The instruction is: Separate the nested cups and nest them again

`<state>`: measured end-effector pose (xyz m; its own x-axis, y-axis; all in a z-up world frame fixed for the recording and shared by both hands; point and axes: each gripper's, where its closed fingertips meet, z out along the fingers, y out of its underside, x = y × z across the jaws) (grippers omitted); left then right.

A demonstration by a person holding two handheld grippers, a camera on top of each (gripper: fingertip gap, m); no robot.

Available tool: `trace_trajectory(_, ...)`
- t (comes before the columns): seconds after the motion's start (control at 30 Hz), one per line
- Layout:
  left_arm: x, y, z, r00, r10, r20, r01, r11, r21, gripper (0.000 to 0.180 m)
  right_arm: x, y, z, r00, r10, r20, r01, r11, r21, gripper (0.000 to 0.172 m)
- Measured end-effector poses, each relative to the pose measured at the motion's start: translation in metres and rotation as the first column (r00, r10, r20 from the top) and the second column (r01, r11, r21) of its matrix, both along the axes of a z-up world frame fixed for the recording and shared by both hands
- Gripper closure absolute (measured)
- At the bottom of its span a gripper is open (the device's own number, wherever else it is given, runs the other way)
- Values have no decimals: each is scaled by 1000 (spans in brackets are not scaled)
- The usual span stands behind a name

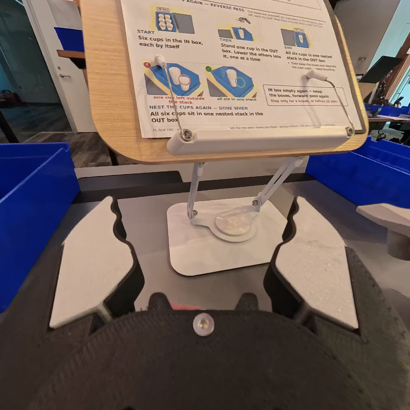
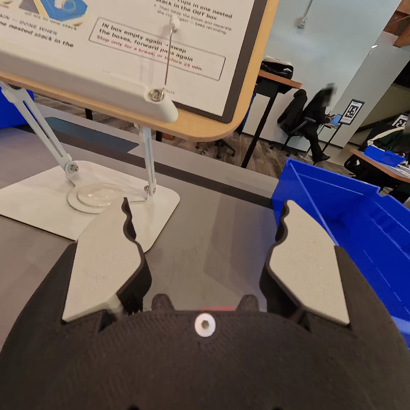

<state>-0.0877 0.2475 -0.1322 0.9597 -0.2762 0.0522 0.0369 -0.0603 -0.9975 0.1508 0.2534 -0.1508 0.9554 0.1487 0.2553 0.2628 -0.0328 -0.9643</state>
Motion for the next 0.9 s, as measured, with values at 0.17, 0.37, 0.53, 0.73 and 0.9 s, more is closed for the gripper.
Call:
trace_trajectory(0.17,1,0,-6,1000,-4,-4,4,1000,-28,41,0,-11,-2,998,-39,-46,39,999,12,47)
trace_trajectory(0.37,-4,-14,-6,991,40,-127,-39,999,13,41,-14,-32,-7,994,-27,-107,26,1000,-7,48)
trace_trajectory(0.53,-34,-20,-10,983,133,-129,-134,991,4,41,-26,-43,-9,994,-3,-108,3,1000,-2,48)
trace_trajectory(0.73,-57,-27,-20,975,194,-106,-197,980,-19,42,-31,-47,-10,991,22,-129,-23,1000,-8,48)
trace_trajectory(0.9,-63,-31,-20,969,219,-117,-221,975,-7,43,-38,-46,-7,994,31,-106,-31,1000,3,48)
